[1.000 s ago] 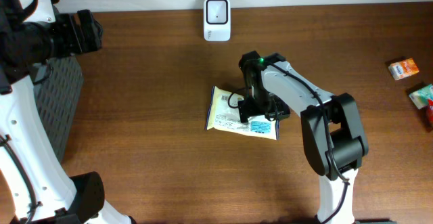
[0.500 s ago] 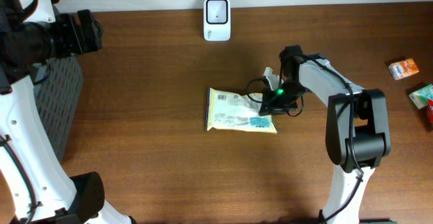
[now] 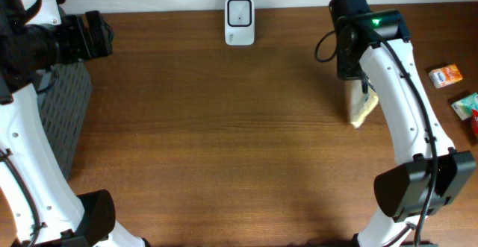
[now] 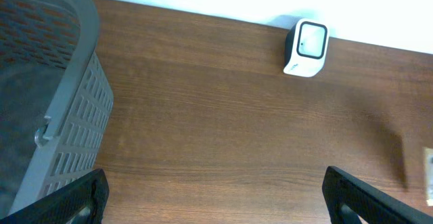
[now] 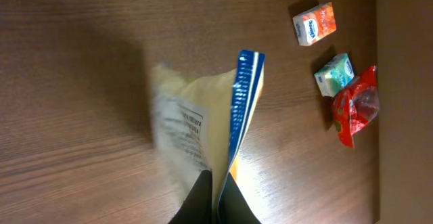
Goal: Scan the item barcode
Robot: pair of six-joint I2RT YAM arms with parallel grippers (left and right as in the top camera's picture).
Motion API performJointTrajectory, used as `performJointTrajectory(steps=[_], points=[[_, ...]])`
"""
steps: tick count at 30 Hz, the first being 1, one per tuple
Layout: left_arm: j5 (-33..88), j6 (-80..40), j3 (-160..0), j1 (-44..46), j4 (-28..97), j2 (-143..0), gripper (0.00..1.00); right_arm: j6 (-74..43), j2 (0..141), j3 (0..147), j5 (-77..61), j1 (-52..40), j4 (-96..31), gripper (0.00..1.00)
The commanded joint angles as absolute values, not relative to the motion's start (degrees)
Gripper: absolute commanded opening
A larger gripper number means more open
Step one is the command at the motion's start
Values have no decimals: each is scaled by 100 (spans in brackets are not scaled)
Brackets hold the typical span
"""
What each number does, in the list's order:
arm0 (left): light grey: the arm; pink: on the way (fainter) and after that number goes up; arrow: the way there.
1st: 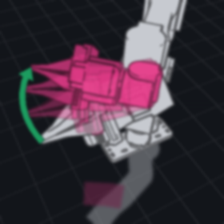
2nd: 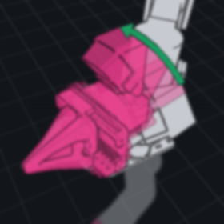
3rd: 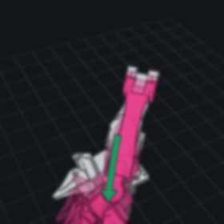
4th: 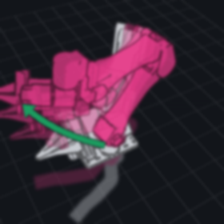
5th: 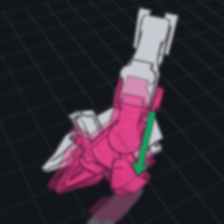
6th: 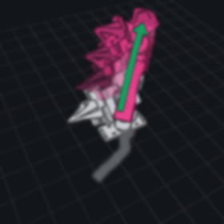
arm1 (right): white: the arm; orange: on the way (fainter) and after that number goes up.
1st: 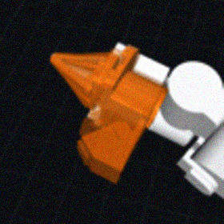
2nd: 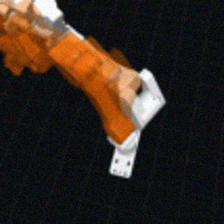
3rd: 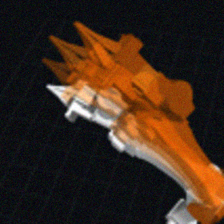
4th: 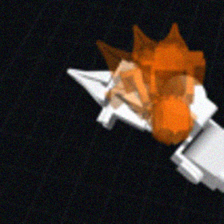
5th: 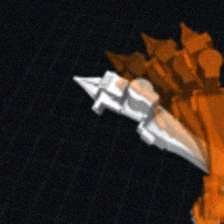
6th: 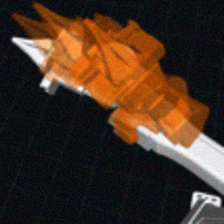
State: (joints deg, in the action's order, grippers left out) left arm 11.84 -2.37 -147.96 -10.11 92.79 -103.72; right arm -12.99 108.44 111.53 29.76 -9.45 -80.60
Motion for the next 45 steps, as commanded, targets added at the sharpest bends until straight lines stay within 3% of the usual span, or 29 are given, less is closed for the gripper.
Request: performJointTrajectory(steps=[1, 5, 7, 8, 9, 11, 15, 18, 19, 20, 21, 23, 27, 28, 29, 30, 31, 33, 37, 39, 42, 45], points=[[1225, -167, -14818, -1020, 9273, -10348, 99, -1448, 11131, 10895, 2510, -1295, -7839, 4], [1225, -167, -14818, -1020, 9271, -10348, 99, -1686, 11749, 10501, 2067, -2215, -7229, 4], [1225, -167, -14818, -1020, 9271, -10348, 99, -1684, 11745, 10512, 980, -2523, -6702, 4], [1225, -167, -14818, -1020, 9271, -10348, 99, -1684, 11747, 10512, 49, -2646, -6399, 14], [1225, -167, -14818, -1020, 9271, -10348, 99, -1682, 11740, 10521, -952, -2775, -6053, 70], [1225, -167, -14818, -1020, 9271, -10348, 99, -1686, 11732, 10886, -1310, -2606, -6440, 98], [1225, -167, -14818, -1020, 9271, -10348, 99, -3398, 11749, 11008, -1310, -1728, -6976, 99], [1223, -167, -14818, -1020, 9271, -10348, 99, -3651, 11762, 10556, -1288, -1649, -6731, 95], [1225, -167, -14818, -1020, 9271, -10348, 99, -4370, 11762, 10346, -1160, -1647, -6705, 92], [1225, -167, -14818, -1020, 9271, -10348, 99, -5909, 11762, 10057, -676, -1647, -6702, 92], [1223, -167, -14818, -1020, 9273, -10348, 99, -6984, 11762, 9806, -414, -1647, -6584, 99], [1223, -167, -14818, -1020, 9271, -10348, 99, -7360, 11775, 9448, -198, -1647, -6016, 99], [1223, -167, -14818, -1020, 9271, -10348, 99, -7363, 11775, 8121, -255, -1649, -4539, 98], [1225, -167, -14818, -1020, 9271, -10348, 99, -7415, 11775, 7959, -246, -1647, -4386, 84], [1225, -167, -14818, -1020, 9271, -10348, 99, -7443, 11775, 7769, -224, -1647, -4202, 59], [1225, -167, -14818, -1020, 9271, -10348, 99, -7432, 11775, 7719, -226, -1647, -4132, 41], [1225, -167, -14818, -1020, 9271, -10348, 99, -7094, 11773, 7758, -235, -1647, -4115, 4], [1225, -167, -14818, -1020, 9271, -10348, 99, -6042, 11769, 8162, -231, -1647, -4112, 4], [1223, -167, -14818, -1020, 9271, -10348, 99, -2554, 11769, 9920, 108, -1968, -4040, 4], [1225, -167, -14818, -1020, 9271, -10348, 99, -690, 11841, 10029, 329, -2366, -2810, 4], [1225, -167, -14818, -1020, 9271, -10348, 99, 674, 12213, 10029, 329, -2543, -1424, 4], [1223, -167, -14818, -1020, 9271, -10348, 99, 1203, 12735, 10029, 329, -2421, -762, 4]])
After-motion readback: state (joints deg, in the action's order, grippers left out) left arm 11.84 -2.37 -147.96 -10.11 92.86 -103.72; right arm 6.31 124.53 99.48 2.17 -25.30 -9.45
